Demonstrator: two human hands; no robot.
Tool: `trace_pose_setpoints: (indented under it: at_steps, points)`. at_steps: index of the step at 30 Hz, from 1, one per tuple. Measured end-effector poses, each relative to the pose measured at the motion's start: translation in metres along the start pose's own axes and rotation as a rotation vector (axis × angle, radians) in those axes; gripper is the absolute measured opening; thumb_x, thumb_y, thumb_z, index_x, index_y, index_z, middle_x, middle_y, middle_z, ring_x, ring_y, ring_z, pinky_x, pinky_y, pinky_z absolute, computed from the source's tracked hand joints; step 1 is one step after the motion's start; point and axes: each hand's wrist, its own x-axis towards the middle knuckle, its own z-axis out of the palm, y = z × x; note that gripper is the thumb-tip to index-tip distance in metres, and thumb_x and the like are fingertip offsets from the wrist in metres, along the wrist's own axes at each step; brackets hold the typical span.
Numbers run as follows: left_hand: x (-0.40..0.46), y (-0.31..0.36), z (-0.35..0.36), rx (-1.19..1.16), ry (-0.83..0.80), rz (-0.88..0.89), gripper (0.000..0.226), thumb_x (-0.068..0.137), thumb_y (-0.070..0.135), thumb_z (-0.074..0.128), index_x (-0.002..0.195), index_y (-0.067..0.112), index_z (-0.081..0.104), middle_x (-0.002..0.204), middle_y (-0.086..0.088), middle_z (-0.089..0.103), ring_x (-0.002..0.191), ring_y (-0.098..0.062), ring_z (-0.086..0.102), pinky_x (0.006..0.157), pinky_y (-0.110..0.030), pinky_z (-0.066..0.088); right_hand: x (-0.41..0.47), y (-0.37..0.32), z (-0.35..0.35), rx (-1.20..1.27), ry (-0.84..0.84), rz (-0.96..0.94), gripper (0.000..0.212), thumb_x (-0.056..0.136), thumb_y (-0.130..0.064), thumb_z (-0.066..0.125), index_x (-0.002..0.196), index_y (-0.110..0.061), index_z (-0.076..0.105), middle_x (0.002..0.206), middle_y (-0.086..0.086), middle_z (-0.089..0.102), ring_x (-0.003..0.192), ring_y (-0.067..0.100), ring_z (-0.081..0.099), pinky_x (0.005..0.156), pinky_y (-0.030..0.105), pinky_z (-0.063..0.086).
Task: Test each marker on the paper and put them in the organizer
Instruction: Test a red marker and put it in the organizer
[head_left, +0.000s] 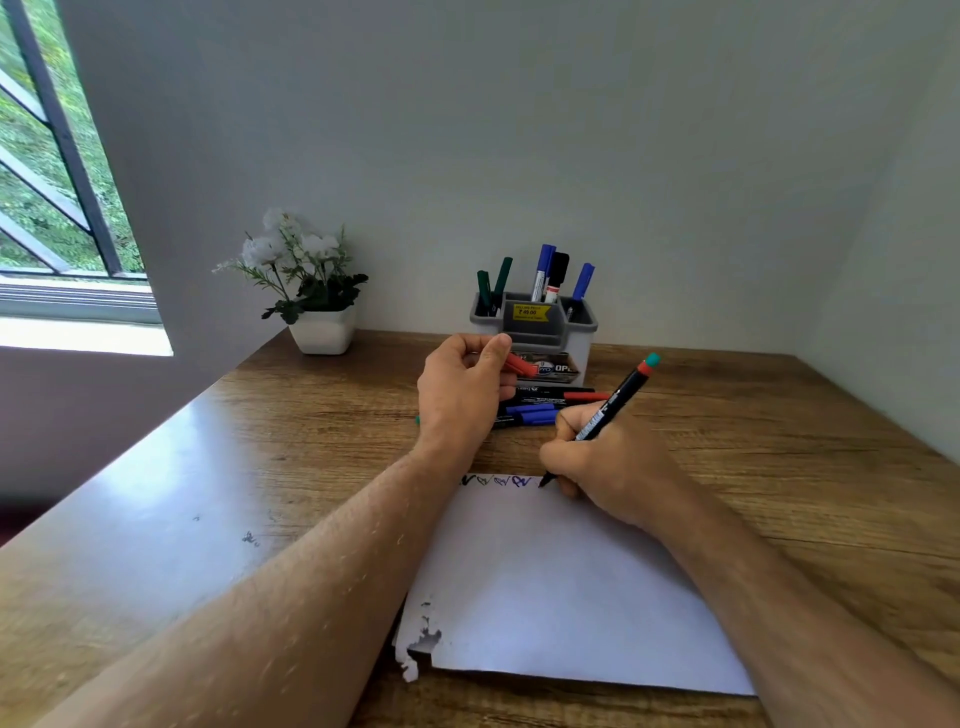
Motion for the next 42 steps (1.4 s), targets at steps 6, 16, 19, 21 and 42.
trace_pose_setpoints:
  at_steps: [6,16,19,21,42]
  points:
    - [0.0,0.001,0.0,0.002,0.008,-0.004,0.015,0.097,0.034,0.062,0.101,0.02,0.066,0.084,0.002,0.078,0.077,-0.012,0.074,0.07,-0.025,0.061,0.0,-0.002,0.001,-0.048,0.022,-0.016,0.02,0.076,-0.017,0.065,0.057,-0.017,0.058,0.056,0.002,0.068,0.047,0.001,0.055,0.053,0.023,0.039]
    - [-0.002,0.003,0.0,0.011,0.014,-0.004,0.015,0.098,0.034,0.061,0.101,0.02,0.065,0.085,0.001,0.078,0.076,-0.011,0.073,0.072,-0.026,0.061,-0.002,-0.002,0.001,-0.047,0.011,-0.032,0.022,0.079,-0.016,0.065,0.058,-0.018,0.058,0.054,0.0,0.068,0.046,-0.001,0.055,0.047,0.016,0.038]
    - [-0.002,0.003,0.0,0.003,0.01,-0.013,0.015,0.098,0.034,0.061,0.102,0.02,0.065,0.085,0.001,0.078,0.077,-0.012,0.074,0.073,-0.028,0.062,-0.001,-0.001,0.002,-0.05,0.04,-0.034,0.023,0.078,-0.015,0.065,0.057,-0.017,0.055,0.056,0.007,0.066,0.046,0.004,0.053,0.045,0.018,0.039]
    - [-0.002,0.003,0.0,0.002,0.012,-0.016,0.014,0.098,0.034,0.062,0.101,0.02,0.065,0.085,0.002,0.078,0.077,-0.012,0.074,0.073,-0.028,0.062,-0.001,-0.002,0.002,-0.055,0.046,-0.033,0.023,0.077,-0.014,0.065,0.057,-0.016,0.055,0.056,0.01,0.065,0.047,0.007,0.053,0.047,0.021,0.041]
    - [-0.004,0.011,-0.007,-0.322,-0.144,-0.053,0.012,0.097,0.019,0.064,0.103,0.016,0.073,0.078,-0.002,0.076,0.071,-0.011,0.072,0.063,-0.021,0.058,0.006,-0.002,0.002,0.181,0.357,-0.337,0.018,0.081,-0.002,0.07,0.079,-0.015,0.06,0.067,-0.008,0.059,0.055,-0.003,0.057,0.047,0.01,0.041]
